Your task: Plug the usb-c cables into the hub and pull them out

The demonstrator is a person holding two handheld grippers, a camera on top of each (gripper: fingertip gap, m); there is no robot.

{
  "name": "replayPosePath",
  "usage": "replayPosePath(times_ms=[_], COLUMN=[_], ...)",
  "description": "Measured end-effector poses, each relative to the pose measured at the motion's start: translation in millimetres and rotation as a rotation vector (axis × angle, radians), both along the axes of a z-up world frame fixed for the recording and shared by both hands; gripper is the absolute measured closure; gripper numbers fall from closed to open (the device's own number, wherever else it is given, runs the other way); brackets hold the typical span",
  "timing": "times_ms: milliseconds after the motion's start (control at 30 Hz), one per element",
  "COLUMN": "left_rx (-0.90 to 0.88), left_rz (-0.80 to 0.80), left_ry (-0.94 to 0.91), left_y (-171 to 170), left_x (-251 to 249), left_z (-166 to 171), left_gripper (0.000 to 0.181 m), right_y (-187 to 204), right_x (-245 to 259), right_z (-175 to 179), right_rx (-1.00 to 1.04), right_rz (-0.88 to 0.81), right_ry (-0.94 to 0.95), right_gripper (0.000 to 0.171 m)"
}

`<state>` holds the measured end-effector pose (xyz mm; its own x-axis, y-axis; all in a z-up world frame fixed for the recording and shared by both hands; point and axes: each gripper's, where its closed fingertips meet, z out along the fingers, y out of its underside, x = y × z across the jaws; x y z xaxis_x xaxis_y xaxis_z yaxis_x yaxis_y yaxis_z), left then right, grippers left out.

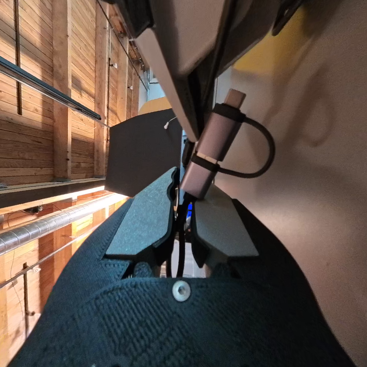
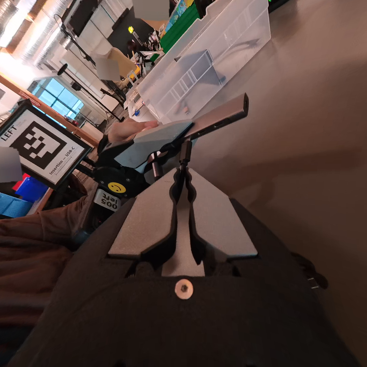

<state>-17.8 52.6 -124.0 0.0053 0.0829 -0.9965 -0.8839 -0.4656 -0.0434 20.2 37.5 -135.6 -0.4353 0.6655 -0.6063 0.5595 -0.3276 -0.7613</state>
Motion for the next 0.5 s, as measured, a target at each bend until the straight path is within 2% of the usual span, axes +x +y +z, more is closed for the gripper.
replayPosePath(times_ms=[100,500], left_rx=[-0.021,-0.06], left_rz=[0.011,-0.009], left_ry=[0.045,-0.026], left_y=[0.2,-1.1], left_x=[1.6,7.0], left_z=[-2.5,-9.5], left_gripper=[0.175,0.175], right_y=[-0.2,-0.1], right_x=[0.6,1.3], right_z=[0.7,-2.5], right_rx=[-0.002,0.029], right_rz=[-0.003,-0.01], right_ry=[-0.002,-0.002], right_gripper=[0.17,0.171])
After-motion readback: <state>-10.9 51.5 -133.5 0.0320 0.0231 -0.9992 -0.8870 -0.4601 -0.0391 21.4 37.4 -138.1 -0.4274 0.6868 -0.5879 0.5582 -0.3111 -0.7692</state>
